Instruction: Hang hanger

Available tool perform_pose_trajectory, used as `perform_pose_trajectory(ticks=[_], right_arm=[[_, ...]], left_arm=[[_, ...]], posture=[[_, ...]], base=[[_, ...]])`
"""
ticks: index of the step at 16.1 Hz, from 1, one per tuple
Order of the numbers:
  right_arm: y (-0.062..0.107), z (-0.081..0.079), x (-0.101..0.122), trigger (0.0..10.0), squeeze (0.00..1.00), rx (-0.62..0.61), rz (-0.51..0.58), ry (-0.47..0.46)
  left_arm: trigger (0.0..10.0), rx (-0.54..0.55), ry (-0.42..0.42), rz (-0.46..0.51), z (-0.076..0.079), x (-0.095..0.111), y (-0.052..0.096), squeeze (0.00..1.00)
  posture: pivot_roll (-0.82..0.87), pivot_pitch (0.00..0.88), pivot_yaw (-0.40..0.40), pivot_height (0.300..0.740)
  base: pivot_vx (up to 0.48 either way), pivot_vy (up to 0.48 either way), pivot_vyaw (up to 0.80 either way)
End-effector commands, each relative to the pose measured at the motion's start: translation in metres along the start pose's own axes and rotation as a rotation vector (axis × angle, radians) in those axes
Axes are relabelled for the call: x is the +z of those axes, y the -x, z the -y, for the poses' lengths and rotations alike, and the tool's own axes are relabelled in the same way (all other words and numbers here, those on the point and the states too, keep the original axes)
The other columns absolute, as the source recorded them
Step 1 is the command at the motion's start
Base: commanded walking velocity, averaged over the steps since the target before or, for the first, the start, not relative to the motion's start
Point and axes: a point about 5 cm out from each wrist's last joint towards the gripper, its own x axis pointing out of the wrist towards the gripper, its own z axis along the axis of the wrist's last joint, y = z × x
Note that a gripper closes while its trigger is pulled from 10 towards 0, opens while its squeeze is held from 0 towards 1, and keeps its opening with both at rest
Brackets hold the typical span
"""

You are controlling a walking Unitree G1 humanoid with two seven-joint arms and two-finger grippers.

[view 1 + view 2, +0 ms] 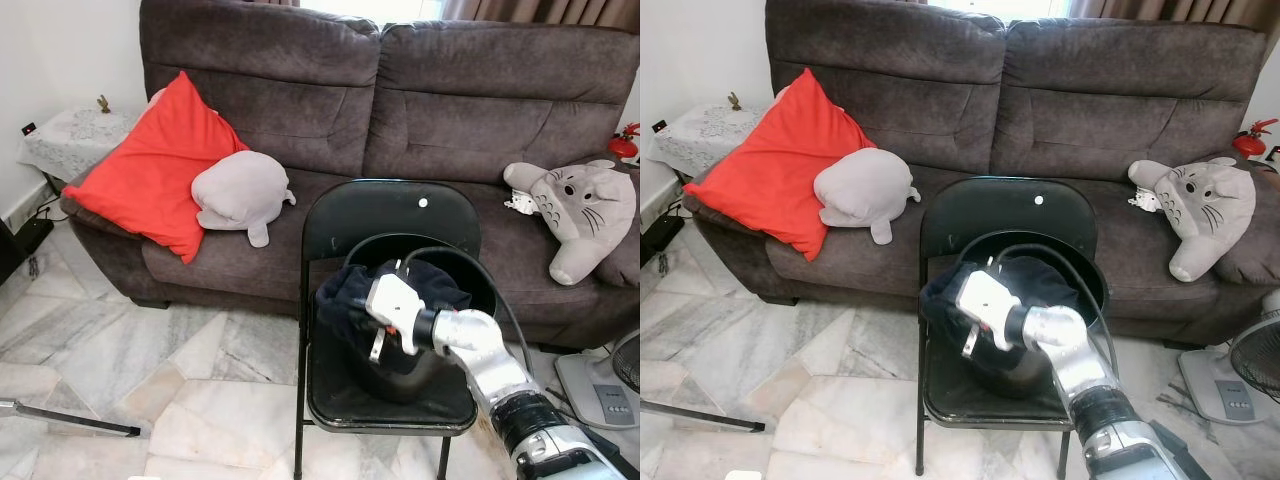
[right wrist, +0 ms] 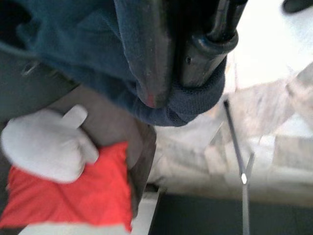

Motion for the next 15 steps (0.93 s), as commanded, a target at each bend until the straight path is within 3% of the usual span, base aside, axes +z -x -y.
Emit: perform_pose_trajectory(ticks=[1,2,3,4,5,10,12,15], right_arm=[[0.001,-0.002,-0.007,1.9,0.00,0.014,-0.040,-0.005],[0.000,-0.006,-0.011,4.1,0.00,0.035,-0.059,-0.001],[-0.001,-0.010,-0.014,10.0,0.00,0.065,-0.070,-0.012],[-0.002,-0.013,-0.015,10.0,0.00,0.095,-0.075,-0.027],[-0.003,-0.015,-0.016,10.0,1.00,0.123,-0.080,-0.047],[0.000,-0.019,-0.019,10.0,1.00,0.188,-0.100,-0.017],[0.002,-0.015,-0.021,10.0,1.00,0.143,-0.112,-0.015],[0.004,-0.003,-0.029,10.0,1.00,-0.024,-0.212,-0.005]], left_arm=[[10.0,-0.005,-0.010,-0.037,0.000,-0.008,0.001,0.00],[10.0,-0.006,-0.012,-0.037,0.001,-0.008,0.001,0.00],[10.0,-0.006,-0.013,-0.037,0.001,-0.008,0.001,0.00],[10.0,-0.007,-0.013,-0.036,0.001,-0.008,0.001,0.00],[10.0,-0.007,-0.014,-0.037,0.001,-0.008,0.001,0.00],[10.0,-0.010,-0.018,-0.039,0.001,-0.008,0.001,0.00],[10.0,-0.012,-0.020,-0.039,0.001,-0.007,0.001,0.00],[10.0,-0.013,-0.021,-0.038,0.001,-0.007,0.001,0.00]], posture=[[-0.05,0.057,-0.015,0.740],[-0.04,0.057,-0.015,0.740],[-0.04,0.058,-0.015,0.740],[-0.04,0.058,-0.015,0.740],[-0.04,0.058,-0.015,0.740],[-0.05,0.059,-0.014,0.740],[-0.05,0.059,-0.015,0.740],[-0.05,0.060,-0.016,0.740]], base=[[0.000,0.000,0.00],[0.000,0.000,0.00],[0.000,0.000,0.00],[0.000,0.000,0.00],[0.000,0.000,0.00],[0.000,0.000,0.00],[0.000,0.000,0.00],[0.000,0.000,0.00]])
